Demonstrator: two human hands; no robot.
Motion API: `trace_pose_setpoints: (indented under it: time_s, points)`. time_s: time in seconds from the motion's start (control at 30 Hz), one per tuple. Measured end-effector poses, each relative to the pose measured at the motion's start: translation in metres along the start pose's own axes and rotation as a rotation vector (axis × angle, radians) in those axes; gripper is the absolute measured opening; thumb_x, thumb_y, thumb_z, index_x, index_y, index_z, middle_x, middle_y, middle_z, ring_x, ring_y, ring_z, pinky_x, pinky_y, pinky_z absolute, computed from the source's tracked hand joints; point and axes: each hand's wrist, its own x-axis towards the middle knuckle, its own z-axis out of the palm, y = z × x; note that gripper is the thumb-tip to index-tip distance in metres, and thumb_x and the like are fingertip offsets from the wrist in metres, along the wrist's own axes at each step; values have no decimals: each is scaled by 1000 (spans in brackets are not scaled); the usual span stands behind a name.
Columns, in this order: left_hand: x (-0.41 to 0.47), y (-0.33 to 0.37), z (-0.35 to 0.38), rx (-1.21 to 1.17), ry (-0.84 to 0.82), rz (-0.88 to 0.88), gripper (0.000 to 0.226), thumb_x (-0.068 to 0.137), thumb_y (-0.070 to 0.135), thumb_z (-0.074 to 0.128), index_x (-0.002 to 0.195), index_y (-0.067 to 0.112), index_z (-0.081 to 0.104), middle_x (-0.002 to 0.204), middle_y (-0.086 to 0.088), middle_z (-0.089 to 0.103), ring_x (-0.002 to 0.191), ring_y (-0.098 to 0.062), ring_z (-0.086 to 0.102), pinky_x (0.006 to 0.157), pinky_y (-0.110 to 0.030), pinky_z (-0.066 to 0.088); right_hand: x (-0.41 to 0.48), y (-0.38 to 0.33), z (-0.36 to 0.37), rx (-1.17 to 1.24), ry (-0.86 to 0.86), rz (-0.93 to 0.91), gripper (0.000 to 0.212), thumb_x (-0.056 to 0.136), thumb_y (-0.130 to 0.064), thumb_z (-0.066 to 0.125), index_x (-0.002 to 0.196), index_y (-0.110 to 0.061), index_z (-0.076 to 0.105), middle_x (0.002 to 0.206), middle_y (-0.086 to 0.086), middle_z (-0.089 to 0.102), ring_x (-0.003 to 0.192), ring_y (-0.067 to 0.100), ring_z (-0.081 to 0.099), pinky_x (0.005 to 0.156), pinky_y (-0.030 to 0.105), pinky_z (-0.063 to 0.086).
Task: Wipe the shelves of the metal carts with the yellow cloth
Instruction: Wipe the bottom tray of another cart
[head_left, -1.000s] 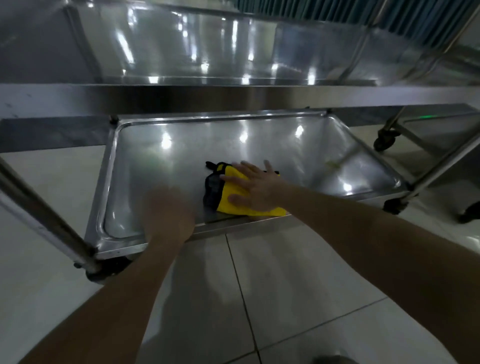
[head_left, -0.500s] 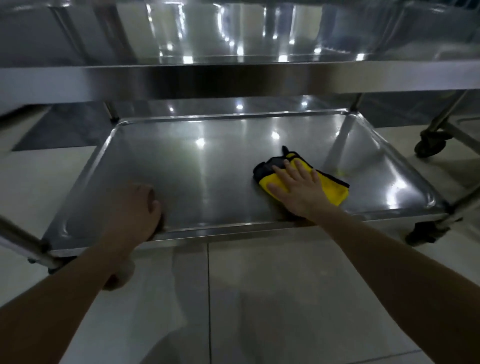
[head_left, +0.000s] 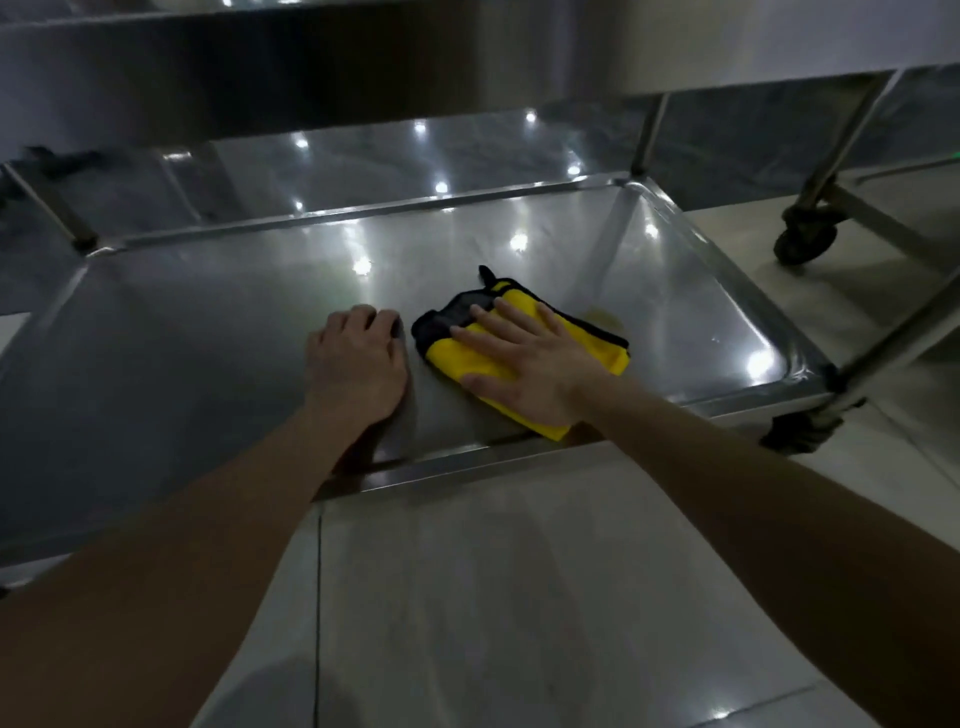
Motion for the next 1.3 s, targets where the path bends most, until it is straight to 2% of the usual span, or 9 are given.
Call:
trace_pose_setpoints:
  time_s: [0.2, 0.33, 0.4, 0.6, 0.73, 0.9, 1.0, 1.13, 1.3]
  points:
    - [-5, -1, 10, -30, 92, -10, 44, 105, 33, 46, 141, 20, 67, 149, -10, 60, 134, -38, 51, 116, -51, 38, 8, 118, -33, 7, 43, 469, 91, 85, -89, 6, 167, -52, 3, 180, -12, -5, 165, 16, -11, 130, 58, -9]
    - [-2, 0, 18, -21, 85, -21, 41, 108, 30, 53, 147, 23, 62, 154, -5, 56, 141, -33, 45, 121, -48, 29, 48, 125, -32, -4, 72, 681, 81, 96, -78, 11, 169, -44, 2, 180, -3, -7, 165, 27, -13, 126, 68, -12]
    - [-2, -2, 21, -11, 100, -19, 41, 107, 31, 51, 146, 24, 63, 152, -5, 57, 140, -32, 47, 121, -48, 29, 79, 94, -30, -3, 65, 591, 77, 101, -74, 13, 170, -41, 3, 180, -1, -7, 165, 28, -12, 126, 68, -11]
    - [-3, -7, 21, 5, 137, 1, 45, 106, 39, 44, 144, 25, 65, 150, -5, 60, 138, -32, 51, 118, -48, 34, 141, -27, -13, 1, -29, 80, 71, 104, -74, 15, 169, -46, 9, 180, -7, -4, 166, 20, -11, 129, 62, -11]
    - [-2, -9, 19, -10, 124, -7, 40, 108, 36, 52, 145, 25, 65, 152, -4, 58, 141, -31, 48, 121, -49, 32, 130, 5, -24, 9, -32, 141, 73, 102, -76, 16, 169, -47, 7, 180, -9, -3, 166, 17, -10, 130, 59, -8]
    - [-3, -2, 15, -24, 122, -17, 40, 107, 33, 53, 145, 25, 65, 154, -4, 57, 143, -32, 46, 122, -48, 31, 66, 120, -45, 25, 69, 583, 77, 99, -78, 12, 169, -47, 8, 180, -9, -3, 166, 18, -6, 130, 61, -7]
    - [-4, 2, 17, -23, 125, -27, 41, 107, 33, 51, 144, 26, 65, 155, -3, 57, 143, -31, 47, 122, -48, 32, 24, 152, -46, 9, 76, 725, 77, 99, -76, 12, 170, -45, 6, 180, -5, -3, 166, 22, -6, 129, 64, -7]
    - [-7, 2, 15, -32, 124, -4, 45, 103, 36, 44, 141, 24, 67, 152, -6, 59, 139, -35, 48, 119, -50, 34, 5, 99, -28, 6, 91, 644, 74, 102, -68, 12, 170, -40, 4, 180, 0, -6, 166, 26, -10, 127, 67, -12]
    - [-5, -3, 16, -27, 115, -11, 39, 108, 33, 50, 143, 24, 65, 152, -7, 57, 141, -35, 47, 120, -51, 33, -2, -25, 2, -40, 4, 218, 84, 91, -75, -2, 169, -46, 7, 180, -5, -2, 166, 21, -8, 127, 65, -8]
